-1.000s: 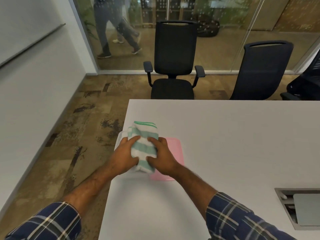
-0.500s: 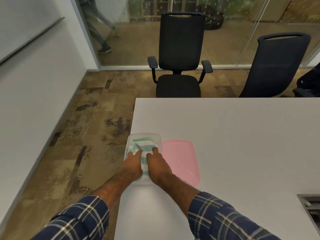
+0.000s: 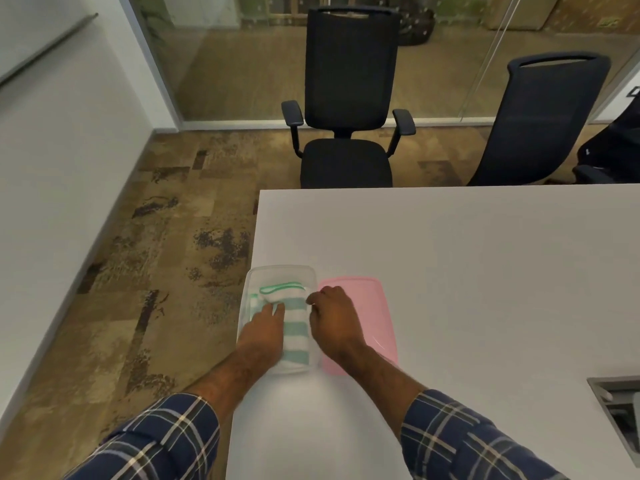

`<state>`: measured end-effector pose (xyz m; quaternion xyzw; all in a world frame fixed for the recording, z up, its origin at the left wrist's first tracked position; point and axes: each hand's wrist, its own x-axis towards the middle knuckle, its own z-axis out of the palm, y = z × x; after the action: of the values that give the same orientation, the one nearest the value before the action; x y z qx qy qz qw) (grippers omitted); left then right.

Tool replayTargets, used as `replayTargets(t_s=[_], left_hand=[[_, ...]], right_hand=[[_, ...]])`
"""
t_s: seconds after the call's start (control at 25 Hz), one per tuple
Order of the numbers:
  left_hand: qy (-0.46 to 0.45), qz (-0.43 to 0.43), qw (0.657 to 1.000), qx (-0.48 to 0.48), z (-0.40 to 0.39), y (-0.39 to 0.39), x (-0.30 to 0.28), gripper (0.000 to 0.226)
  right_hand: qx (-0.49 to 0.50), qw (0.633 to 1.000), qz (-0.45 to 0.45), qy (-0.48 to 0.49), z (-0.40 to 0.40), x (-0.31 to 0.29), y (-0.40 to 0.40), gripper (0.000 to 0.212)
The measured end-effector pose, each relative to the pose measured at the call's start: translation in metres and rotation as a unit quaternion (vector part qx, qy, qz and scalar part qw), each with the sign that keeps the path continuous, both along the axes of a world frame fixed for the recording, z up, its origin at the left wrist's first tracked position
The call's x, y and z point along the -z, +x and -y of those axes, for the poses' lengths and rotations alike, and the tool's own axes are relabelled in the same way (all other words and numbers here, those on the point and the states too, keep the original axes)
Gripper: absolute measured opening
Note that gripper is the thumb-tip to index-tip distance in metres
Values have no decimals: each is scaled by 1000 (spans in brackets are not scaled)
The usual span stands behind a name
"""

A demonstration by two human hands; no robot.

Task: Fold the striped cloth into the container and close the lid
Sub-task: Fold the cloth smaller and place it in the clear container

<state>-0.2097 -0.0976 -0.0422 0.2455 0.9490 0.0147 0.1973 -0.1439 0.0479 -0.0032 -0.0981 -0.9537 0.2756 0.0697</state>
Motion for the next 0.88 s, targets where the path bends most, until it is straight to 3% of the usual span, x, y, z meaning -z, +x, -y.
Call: replayTargets(t_s=[0.16, 0.32, 0.44, 0.6, 0.88], left_hand=[[5, 42, 999, 13, 1, -7, 5, 80], [-33, -13, 999, 36, 4, -7, 7, 80], [-48, -66, 996, 40, 7, 0, 4, 73], [-42, -71, 996, 36, 8, 5, -1, 68], [5, -127, 992, 18, 10, 14, -11, 88]], right_hand=[[243, 962, 57, -114, -41, 18, 28, 25], [360, 911, 169, -111, -60, 35, 50, 34], [395, 882, 223, -124, -64, 46, 66, 34], [403, 869, 234, -166, -67, 52, 73, 32], [401, 864, 213, -215, -80, 48, 92, 23]])
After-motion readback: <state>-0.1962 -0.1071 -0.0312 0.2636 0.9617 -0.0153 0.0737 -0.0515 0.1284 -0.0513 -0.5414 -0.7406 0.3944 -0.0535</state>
